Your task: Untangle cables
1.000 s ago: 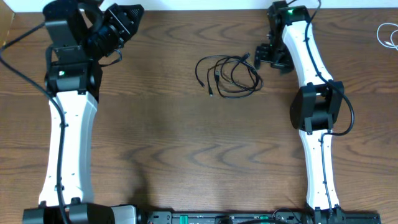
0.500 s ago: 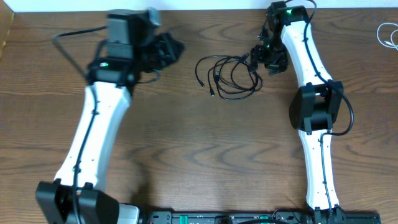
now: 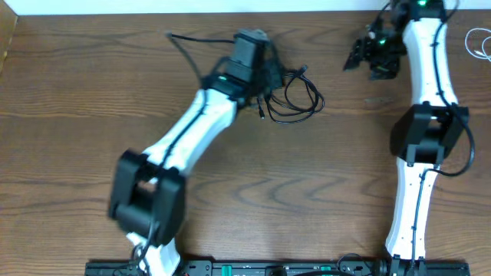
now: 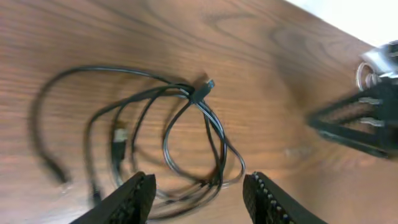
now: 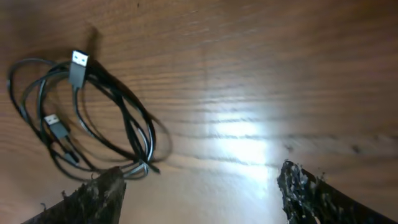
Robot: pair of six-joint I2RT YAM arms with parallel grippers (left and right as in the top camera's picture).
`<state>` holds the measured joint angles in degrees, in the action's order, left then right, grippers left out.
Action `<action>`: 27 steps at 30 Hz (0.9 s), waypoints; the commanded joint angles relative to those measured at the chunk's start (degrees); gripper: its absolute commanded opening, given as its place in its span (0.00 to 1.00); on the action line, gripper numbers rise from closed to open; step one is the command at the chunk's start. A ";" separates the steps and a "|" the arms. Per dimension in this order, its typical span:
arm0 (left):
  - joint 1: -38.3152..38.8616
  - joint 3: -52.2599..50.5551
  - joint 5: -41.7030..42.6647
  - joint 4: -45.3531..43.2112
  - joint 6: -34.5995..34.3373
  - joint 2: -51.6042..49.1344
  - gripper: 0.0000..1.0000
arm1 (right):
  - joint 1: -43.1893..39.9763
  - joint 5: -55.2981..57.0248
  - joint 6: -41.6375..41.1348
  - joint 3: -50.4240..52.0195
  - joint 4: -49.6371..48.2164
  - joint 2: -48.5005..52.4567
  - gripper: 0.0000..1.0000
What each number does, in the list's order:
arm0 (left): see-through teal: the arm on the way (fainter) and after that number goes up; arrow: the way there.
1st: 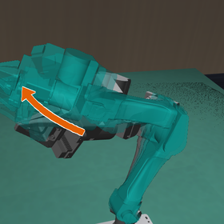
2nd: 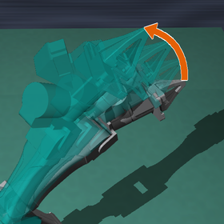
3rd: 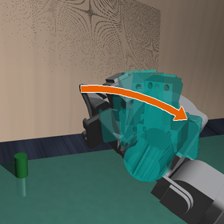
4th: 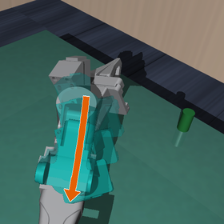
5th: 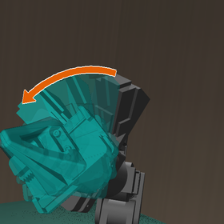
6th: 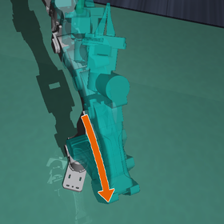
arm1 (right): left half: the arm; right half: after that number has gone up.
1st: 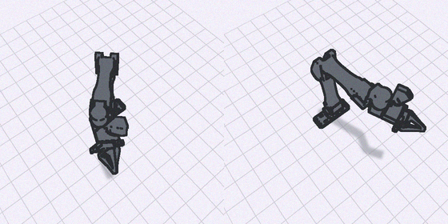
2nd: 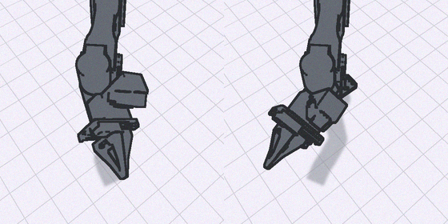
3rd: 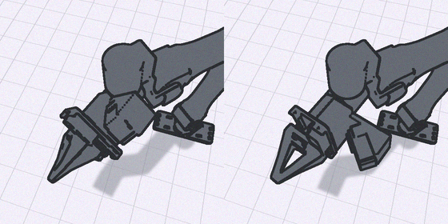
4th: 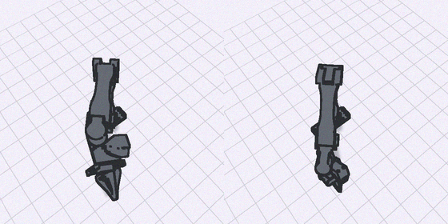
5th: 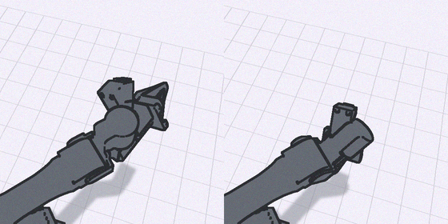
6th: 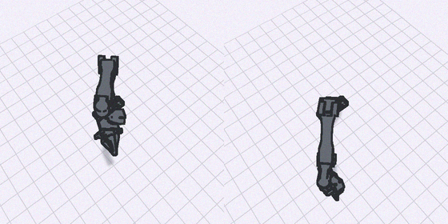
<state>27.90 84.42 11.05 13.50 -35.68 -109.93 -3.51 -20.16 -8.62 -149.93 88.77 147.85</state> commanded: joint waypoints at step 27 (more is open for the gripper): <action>4.68 3.96 -16.70 7.45 -15.69 -10.32 0.63 | 0.66 -0.11 4.50 -0.17 1.03 -1.60 0.89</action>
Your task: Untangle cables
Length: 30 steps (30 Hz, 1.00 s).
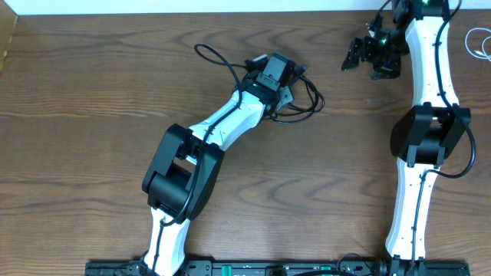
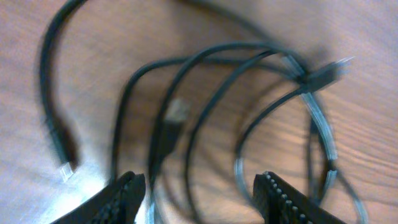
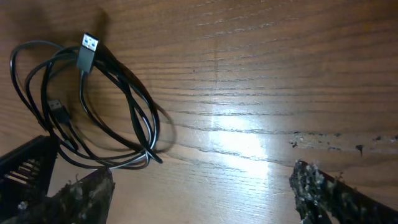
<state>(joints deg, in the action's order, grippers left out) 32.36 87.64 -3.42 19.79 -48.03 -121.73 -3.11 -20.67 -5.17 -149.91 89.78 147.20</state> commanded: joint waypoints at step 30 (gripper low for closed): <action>5.31 0.35 -2.25 -6.67 -3.02 -3.34 0.29 | 1.31 0.83 2.27 -0.17 0.90 -0.94 0.96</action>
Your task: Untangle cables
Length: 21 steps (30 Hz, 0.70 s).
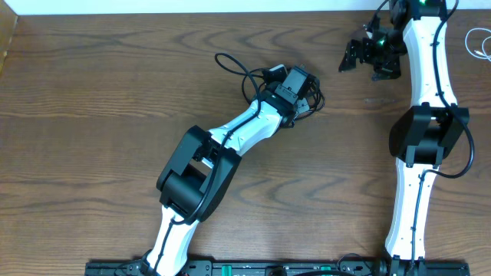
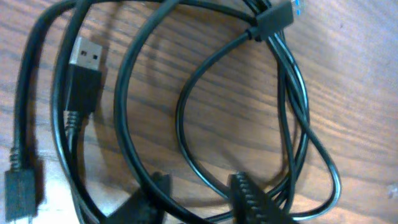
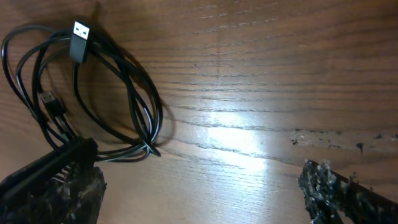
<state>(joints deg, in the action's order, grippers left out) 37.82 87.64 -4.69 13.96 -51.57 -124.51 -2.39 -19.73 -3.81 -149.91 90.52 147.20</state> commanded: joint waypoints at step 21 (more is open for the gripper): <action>-1.70 0.74 3.34 -2.01 28.00 19.19 0.07 | 5.29 -0.39 0.94 -0.17 -0.17 -0.94 0.96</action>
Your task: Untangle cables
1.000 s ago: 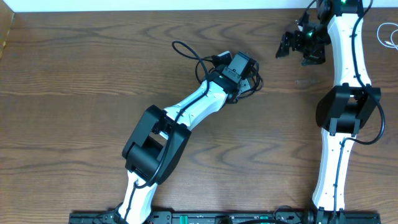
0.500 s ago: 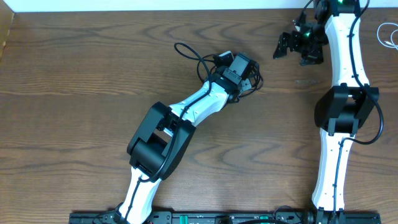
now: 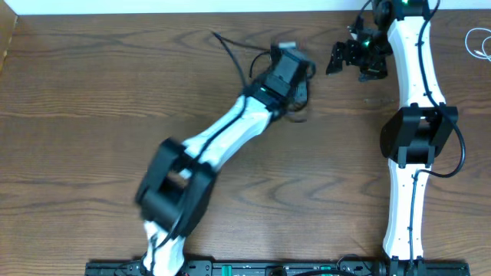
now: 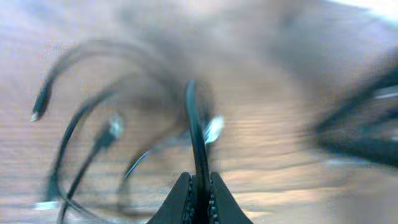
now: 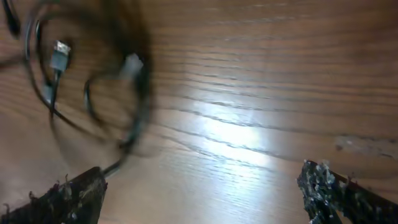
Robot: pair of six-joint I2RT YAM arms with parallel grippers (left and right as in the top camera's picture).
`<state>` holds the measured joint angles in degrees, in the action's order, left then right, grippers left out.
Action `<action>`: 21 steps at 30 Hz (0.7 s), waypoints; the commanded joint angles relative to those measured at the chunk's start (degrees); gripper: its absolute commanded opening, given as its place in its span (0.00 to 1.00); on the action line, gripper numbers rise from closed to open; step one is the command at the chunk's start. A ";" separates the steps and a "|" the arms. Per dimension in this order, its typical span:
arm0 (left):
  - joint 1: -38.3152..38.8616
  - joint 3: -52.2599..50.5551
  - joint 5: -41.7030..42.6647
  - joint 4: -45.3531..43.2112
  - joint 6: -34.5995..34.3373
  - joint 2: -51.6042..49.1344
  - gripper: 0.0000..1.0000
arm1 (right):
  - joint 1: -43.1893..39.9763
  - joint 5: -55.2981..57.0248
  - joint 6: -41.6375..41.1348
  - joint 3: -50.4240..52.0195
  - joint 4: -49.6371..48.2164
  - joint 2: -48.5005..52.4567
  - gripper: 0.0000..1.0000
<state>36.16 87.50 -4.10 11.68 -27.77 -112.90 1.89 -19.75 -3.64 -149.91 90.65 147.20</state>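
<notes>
A tangle of thin black cables (image 3: 265, 65) lies at the back middle of the wooden table (image 3: 92, 115), blurred by motion. My left gripper (image 3: 288, 65) is shut on a strand of the black cable (image 4: 198, 140), which rises from between its closed fingers (image 4: 200, 193); loops and plug ends (image 4: 112, 127) hang blurred to the left. My right gripper (image 3: 349, 55) stands open to the right of the tangle, nothing between its fingers (image 5: 339, 193). In the right wrist view the cable loops (image 5: 112, 93) show blurred at upper left.
A coil of white cable (image 3: 479, 42) lies at the far right edge. A pale wall strip (image 3: 192, 6) runs along the back edge of the table. The arm bases stand at the front edge.
My left gripper, open low over the cable loops, is now shut on one strand and stands a little further back with it. The tangle is blurred and pulled. My right gripper has shifted slightly left.
My left gripper hung open above the tangle, then came lower over the loops, then sat right on them with fingers still apart. Now it is shut on a strand. The right gripper stayed open at the back right throughout.
</notes>
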 commanded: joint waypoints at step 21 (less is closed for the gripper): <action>-4.94 0.87 5.66 1.57 1.55 13.49 0.08 | 0.72 -30.49 11.98 -0.20 1.27 -0.96 0.90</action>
<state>31.79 88.09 1.17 13.26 -25.69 -99.31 4.45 -39.70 2.63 -149.91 91.13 147.20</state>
